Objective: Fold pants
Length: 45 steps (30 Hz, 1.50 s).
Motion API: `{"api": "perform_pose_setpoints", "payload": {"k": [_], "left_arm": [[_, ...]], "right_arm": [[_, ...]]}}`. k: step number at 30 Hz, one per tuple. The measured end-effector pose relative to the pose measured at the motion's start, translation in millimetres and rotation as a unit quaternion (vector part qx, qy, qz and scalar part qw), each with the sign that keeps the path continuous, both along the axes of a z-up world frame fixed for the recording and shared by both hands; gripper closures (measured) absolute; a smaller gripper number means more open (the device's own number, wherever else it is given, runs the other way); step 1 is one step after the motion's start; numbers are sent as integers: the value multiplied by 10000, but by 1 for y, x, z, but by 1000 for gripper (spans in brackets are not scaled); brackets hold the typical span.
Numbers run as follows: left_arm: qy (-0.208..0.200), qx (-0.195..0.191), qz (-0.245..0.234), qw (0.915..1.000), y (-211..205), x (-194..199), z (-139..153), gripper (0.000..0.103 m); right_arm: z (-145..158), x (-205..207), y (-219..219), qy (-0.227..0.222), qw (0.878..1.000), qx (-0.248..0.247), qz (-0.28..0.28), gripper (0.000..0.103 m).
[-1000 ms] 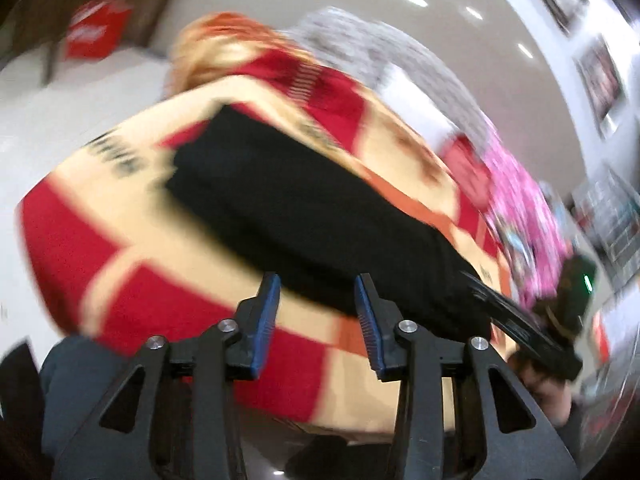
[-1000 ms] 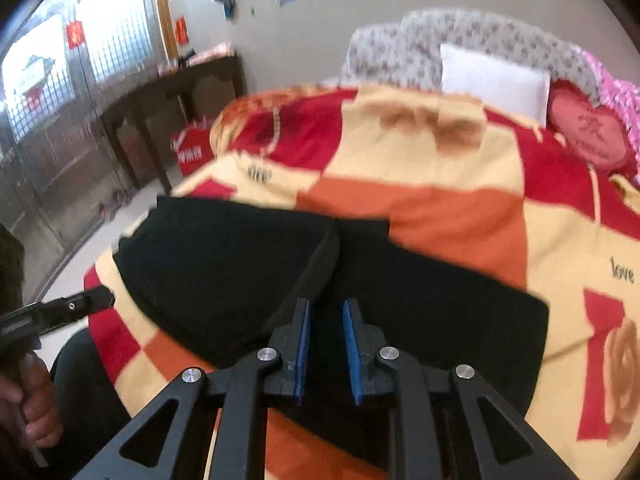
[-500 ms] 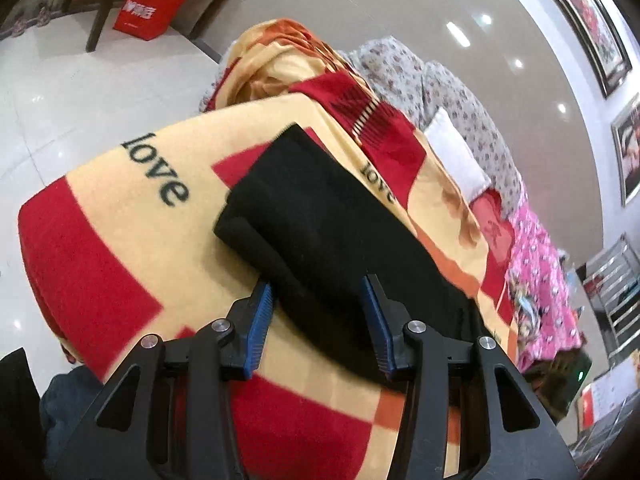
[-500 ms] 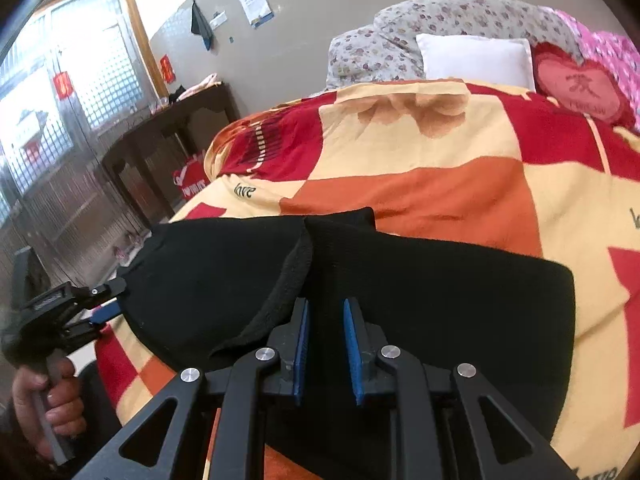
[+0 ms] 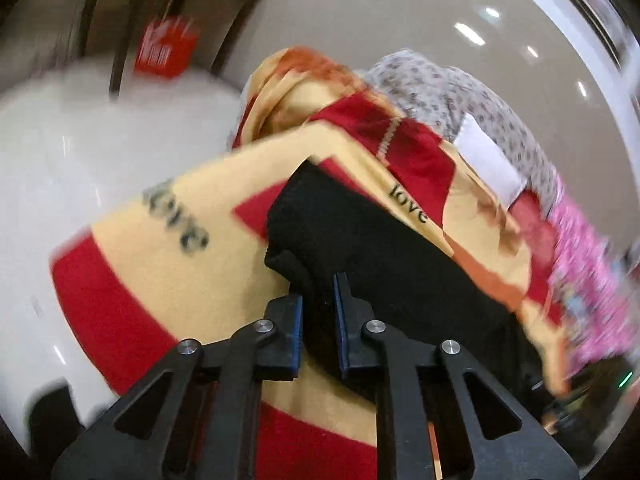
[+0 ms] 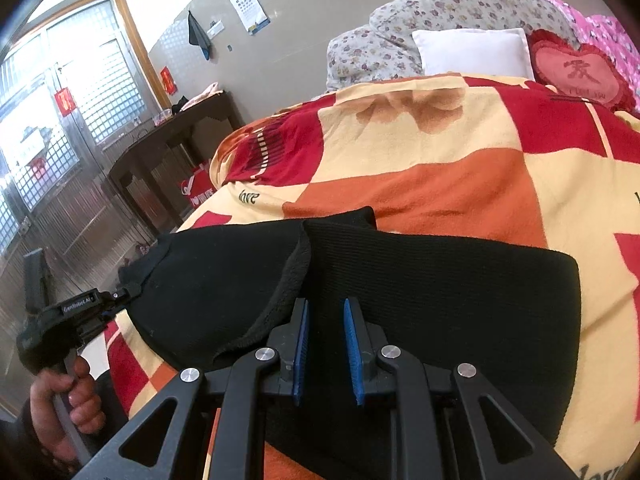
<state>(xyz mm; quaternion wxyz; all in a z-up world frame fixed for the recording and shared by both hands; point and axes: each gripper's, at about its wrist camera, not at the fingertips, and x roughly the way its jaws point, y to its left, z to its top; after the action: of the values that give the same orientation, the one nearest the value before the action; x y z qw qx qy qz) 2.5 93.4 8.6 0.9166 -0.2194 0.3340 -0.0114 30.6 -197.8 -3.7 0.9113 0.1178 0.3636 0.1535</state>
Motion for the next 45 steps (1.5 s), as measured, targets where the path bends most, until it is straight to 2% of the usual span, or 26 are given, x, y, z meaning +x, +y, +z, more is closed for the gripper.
{"api": "perform_pose_setpoints", "payload": {"k": [2, 3, 5, 6, 7, 8, 9, 10, 12, 15, 17, 21, 23, 25, 26, 31, 36, 40, 43, 45], "left_arm": [[-480, 556, -197, 9971, -18, -8, 13, 91], [-768, 881, -354, 9925, -30, -15, 20, 91], [-1237, 1426, -624, 9800, -55, -26, 29, 91], [-1379, 1658, -752, 9736, -66, -30, 31, 91], [-1582, 1991, -943, 9625, -83, -37, 32, 91], [-1695, 2210, -1073, 9544, -94, -40, 31, 91], [-1808, 2407, -1190, 9462, -104, -43, 30, 91], [-1930, 2587, -1289, 9377, -112, -48, 29, 91], [-2203, 2982, -1436, 9176, -128, -59, 26, 91], [-2432, 3363, -1601, 8956, -140, -69, 20, 91], [-2534, 3500, -1682, 8860, -145, -74, 18, 91], [-2704, 3669, -1836, 8710, -152, -83, 16, 91], [-2807, 3669, -1952, 8652, -152, -92, 17, 91], [-2876, 3621, -2093, 8616, -154, -96, 18, 91], [-2878, 3517, -2201, 8632, -155, -98, 21, 91], [-2784, 2885, -2566, 8794, -165, -97, 41, 91], [-2623, 2383, -3081, 8829, -206, -92, 54, 91], [-2492, 2306, -3420, 8762, -239, -94, 51, 91], [-2219, 2227, -3621, 8775, -254, -88, 38, 91], [-1867, 2151, -3766, 8815, -262, -80, 27, 91]], "right_arm": [[6, 1, 2, 84, 9998, -143, -70, 86], [15, 1, 5, 141, 9996, -216, -138, 86], [39, 2, 8, 12, 10000, 2, -40, 86], [56, 3, 10, -90, 9995, 287, 127, 84], [69, 6, 12, -143, 9978, 562, 306, 83], [80, 9, 15, -161, 9949, 849, 525, 77], [91, 14, 20, -145, 9886, 1231, 854, 64], [96, 18, 24, -91, 9819, 1513, 1131, 57], [101, 27, 36, 87, 9708, 1789, 1597, 54], [107, 33, 58, 97, 9674, 1551, 2000, 54], [106, 34, 66, 95, 9663, 1503, 2087, 54], [101, 38, 77, 187, 9721, 1118, 2055, 54], [98, 40, 79, 204, 9783, 773, 1909, 55], [96, 41, 74, 242, 9817, 567, 1805, 78], [95, 42, 69, 344, 9816, 594, 1781, 90], [95, 30, 16, 466, 9870, 763, 1337, 93], [88, 17, -49, 702, 9875, 1178, 776, 93], [77, 7, -89, 787, 9880, 1248, 459, 93], [60, 5, -104, 926, 9870, 1280, 309, 93], [44, 7, -112, 1057, 9867, 1219, 188, 93]]}}
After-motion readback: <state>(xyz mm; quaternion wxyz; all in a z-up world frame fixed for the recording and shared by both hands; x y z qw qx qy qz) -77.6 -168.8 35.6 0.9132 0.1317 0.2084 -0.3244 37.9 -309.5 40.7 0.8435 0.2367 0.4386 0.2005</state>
